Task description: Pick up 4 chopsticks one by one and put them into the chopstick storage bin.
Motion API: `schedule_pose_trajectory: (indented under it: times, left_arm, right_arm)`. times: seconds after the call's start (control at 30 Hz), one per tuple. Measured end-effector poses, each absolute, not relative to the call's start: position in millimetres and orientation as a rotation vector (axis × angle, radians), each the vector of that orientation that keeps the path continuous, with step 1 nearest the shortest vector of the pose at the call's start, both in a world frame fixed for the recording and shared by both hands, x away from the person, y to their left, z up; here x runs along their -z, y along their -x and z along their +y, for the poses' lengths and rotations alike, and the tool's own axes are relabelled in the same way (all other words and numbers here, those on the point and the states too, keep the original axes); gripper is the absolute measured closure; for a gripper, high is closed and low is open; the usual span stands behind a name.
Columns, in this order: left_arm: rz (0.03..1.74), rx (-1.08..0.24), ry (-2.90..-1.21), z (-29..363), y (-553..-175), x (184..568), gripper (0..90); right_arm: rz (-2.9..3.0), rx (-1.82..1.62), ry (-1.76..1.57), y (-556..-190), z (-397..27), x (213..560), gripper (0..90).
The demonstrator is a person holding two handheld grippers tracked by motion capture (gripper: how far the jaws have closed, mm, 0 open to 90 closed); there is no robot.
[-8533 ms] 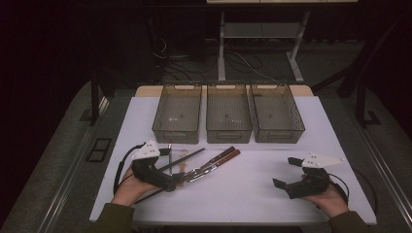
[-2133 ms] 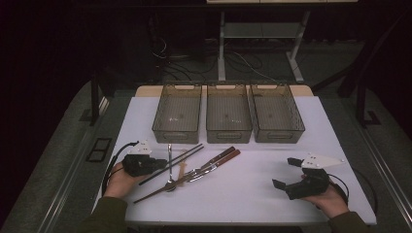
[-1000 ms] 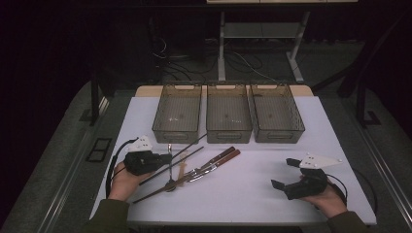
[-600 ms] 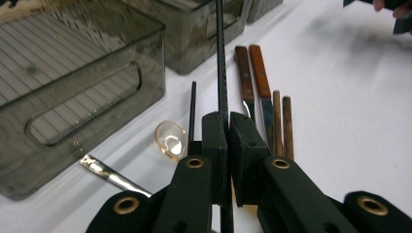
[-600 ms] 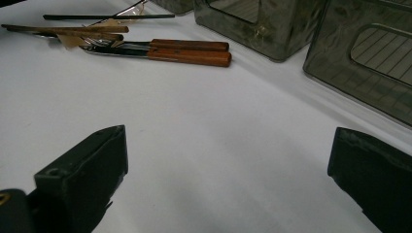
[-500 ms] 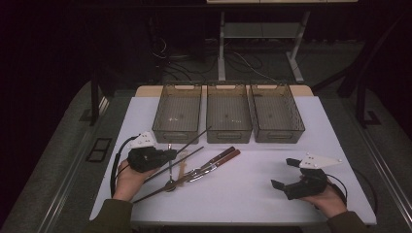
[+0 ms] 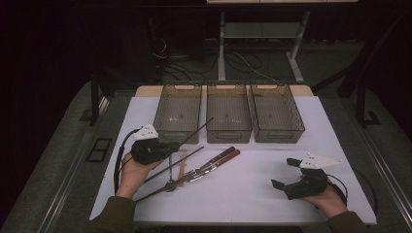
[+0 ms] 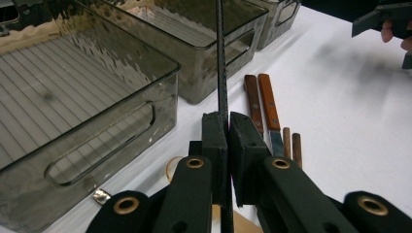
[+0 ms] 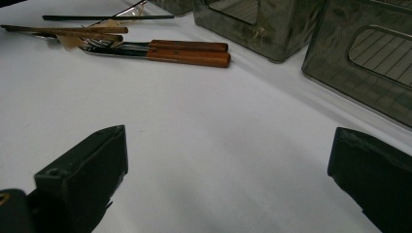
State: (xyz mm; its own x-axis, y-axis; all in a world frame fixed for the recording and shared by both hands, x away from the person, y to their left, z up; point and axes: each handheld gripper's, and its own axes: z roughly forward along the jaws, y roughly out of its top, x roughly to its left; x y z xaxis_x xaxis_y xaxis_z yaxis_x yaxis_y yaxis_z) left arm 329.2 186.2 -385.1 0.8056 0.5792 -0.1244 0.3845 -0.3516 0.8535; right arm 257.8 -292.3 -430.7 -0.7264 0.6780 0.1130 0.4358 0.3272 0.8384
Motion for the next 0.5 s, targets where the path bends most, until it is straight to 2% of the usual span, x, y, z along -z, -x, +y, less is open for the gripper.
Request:
schedule_pose_trajectory:
  times: [0.5]
  left_arm:
    - [0.757,-0.265,-1.933,184.6,-352.0,373.0,85.4]
  right_arm:
    - [2.329,-1.362,-1.009,-257.6,-293.1,430.2,1.1]
